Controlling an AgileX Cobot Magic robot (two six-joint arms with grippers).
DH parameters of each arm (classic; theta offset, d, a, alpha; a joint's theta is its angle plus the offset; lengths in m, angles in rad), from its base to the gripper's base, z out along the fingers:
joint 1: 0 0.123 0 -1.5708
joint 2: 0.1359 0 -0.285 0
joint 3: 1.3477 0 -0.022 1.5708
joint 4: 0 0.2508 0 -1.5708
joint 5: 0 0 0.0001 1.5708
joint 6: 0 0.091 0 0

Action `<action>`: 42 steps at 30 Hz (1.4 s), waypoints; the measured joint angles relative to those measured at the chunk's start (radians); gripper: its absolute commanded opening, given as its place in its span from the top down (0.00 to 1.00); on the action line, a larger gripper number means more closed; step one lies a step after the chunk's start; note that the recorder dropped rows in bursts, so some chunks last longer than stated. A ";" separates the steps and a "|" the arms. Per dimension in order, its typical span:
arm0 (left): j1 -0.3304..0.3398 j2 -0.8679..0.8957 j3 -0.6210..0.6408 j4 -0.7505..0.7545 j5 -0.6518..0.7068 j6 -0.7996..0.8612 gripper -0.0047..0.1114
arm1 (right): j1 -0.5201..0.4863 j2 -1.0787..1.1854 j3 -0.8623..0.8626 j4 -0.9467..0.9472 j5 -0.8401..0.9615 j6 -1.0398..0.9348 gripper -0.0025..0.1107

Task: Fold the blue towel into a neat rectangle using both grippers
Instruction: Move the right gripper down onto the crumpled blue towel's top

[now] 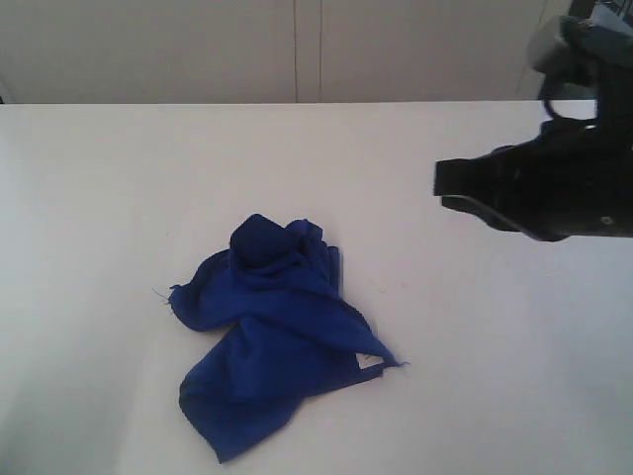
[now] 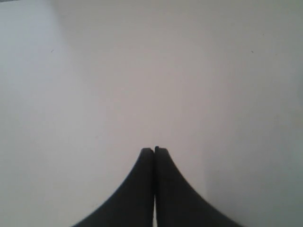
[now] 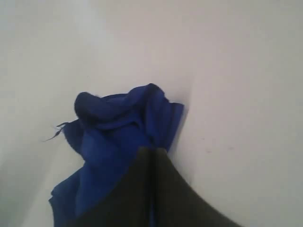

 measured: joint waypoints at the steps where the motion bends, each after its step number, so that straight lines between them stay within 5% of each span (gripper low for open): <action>1: 0.000 0.000 0.000 0.000 0.000 0.000 0.96 | 0.036 0.027 -0.014 0.008 -0.014 0.000 0.98; 13: 0.000 0.000 0.000 0.000 0.000 0.000 0.96 | 0.281 0.365 -0.237 0.015 -0.133 0.006 0.98; 35: 0.000 0.000 0.000 0.000 0.000 0.000 0.96 | 0.401 0.657 -0.463 -0.076 -0.218 0.230 0.97; 42: 0.000 0.000 0.000 0.000 0.000 0.000 0.96 | 0.376 0.657 -0.463 -0.196 -0.243 0.223 0.65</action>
